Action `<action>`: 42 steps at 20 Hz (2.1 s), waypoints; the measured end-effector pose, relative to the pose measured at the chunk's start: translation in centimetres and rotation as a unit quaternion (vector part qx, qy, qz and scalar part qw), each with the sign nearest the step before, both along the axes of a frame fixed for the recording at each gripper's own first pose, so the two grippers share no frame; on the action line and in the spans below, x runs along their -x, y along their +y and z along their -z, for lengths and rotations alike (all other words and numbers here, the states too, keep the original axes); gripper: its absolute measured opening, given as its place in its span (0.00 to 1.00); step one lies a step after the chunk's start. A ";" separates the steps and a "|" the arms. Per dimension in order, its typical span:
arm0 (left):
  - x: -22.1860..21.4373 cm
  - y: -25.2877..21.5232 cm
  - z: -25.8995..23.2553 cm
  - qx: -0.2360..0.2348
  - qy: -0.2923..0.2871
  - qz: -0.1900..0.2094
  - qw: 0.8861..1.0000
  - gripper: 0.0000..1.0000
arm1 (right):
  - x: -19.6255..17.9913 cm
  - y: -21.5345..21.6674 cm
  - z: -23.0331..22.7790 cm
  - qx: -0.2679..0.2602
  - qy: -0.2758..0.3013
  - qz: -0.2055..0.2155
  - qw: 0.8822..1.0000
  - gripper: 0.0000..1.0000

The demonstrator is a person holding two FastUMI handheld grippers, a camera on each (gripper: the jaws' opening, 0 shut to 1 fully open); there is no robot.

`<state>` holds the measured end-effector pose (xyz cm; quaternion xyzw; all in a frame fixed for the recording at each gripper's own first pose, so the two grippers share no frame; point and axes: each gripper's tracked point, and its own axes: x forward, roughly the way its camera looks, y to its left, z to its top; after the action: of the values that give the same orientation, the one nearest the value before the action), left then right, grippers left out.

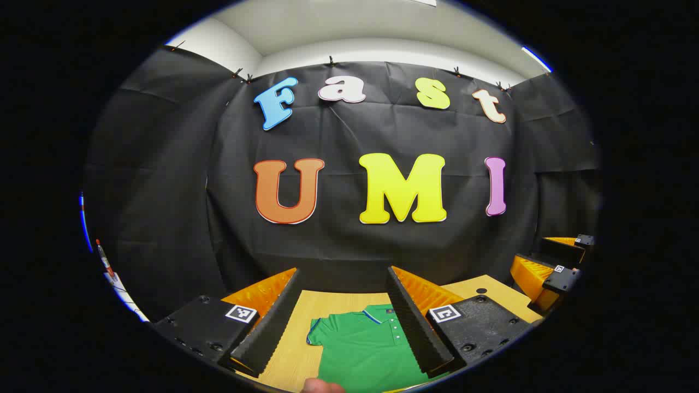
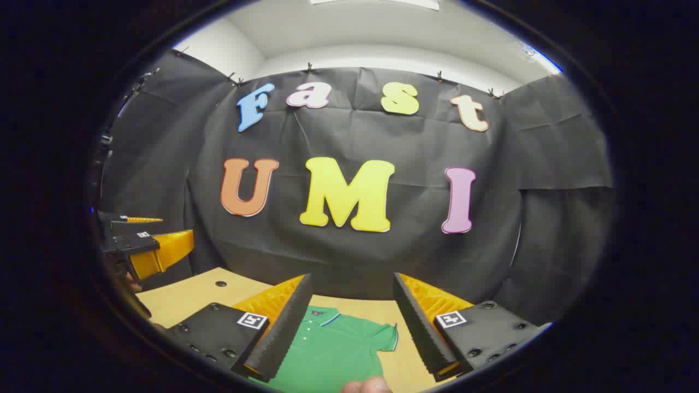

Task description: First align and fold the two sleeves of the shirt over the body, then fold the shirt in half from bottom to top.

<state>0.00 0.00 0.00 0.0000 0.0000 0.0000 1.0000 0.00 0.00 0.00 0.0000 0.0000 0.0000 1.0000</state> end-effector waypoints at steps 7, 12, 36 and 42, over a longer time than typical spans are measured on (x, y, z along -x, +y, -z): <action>0.1 -1.0 0.2 0.004 -0.008 0.013 1.000 0.99 | -0.2 -0.1 0.1 0.003 0.001 0.007 1.000 0.93; 0.0 -1.8 0.8 0.006 0.002 0.023 1.000 0.99 | 0.2 0.7 0.4 0.009 0.005 -0.004 1.000 0.93; -1.0 -4.1 3.9 -0.013 0.046 0.025 0.999 0.99 | -8.4 -10.0 12.9 0.002 0.147 0.008 0.989 0.96; -0.7 -4.8 5.4 -0.016 0.068 0.007 0.998 0.99 | -13.4 -12.6 21.2 -0.020 0.253 -0.013 0.967 0.96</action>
<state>0.75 -4.79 -5.41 0.0155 0.0680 -0.0065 0.9975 13.39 -12.63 -21.20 0.0200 0.2533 0.0135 0.9671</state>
